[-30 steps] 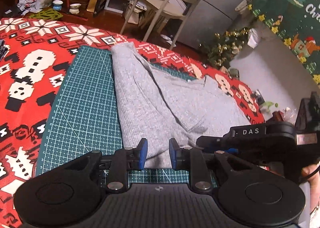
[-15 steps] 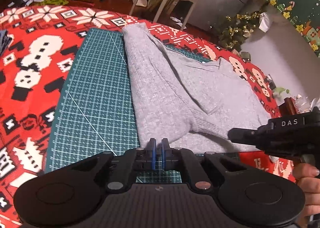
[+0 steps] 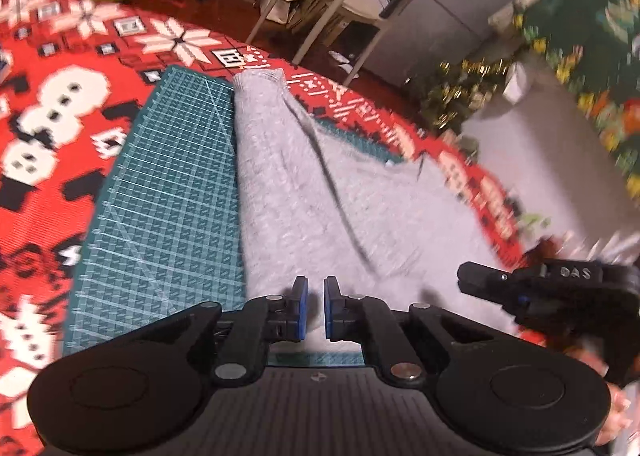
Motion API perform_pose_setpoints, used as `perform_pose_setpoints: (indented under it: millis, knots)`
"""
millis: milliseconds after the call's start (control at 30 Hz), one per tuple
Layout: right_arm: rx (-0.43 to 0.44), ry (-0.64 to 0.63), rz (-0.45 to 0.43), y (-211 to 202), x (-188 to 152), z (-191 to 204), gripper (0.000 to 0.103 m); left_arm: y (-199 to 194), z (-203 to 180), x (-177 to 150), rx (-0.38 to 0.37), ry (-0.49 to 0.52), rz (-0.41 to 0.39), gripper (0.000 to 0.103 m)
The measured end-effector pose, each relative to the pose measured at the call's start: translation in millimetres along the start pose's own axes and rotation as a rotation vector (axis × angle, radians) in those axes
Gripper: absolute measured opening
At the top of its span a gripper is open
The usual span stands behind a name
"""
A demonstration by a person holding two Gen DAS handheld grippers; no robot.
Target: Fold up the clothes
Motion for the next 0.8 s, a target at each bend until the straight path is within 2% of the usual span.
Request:
perform_pose_setpoints:
  millis: [33,133,267,500,700,767,800]
  knots:
    - [0.042,0.027,-0.003,0,1,1,0.025,3,1,3,-0.024,-0.024,0.004,0.006]
    - [0.143,0.077,0.028,13,-1,11,0.031,10,6,7,-0.053,-0.048,0.003,0.006]
    - [0.097,0.062,0.091,35,-5,22,0.033,12,12,11,-0.067,-0.056,-0.005,0.006]
    - [0.061,0.077,0.141,64,-17,26,0.035,6,15,16,-0.114,-0.077,-0.012,0.006]
    - [0.06,0.132,0.128,75,-20,13,0.037,8,15,13,-0.136,-0.078,0.006,0.006]
    - [0.06,0.146,0.105,76,-18,12,0.034,12,14,11,-0.126,-0.071,0.013,0.006]
    - [0.054,0.145,0.092,75,-17,12,0.023,13,13,9,-0.122,-0.068,0.017,0.006]
Point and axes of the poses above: each gripper's, at about its wrist camera, not at the fingertips, and y roughly the way its jaws point, z to its left, x to its top, the point moved 5 cm from there along y, roughly the way its jaws point, and after that the axes turned 12 degrees about -y, right-handed, at the moved point
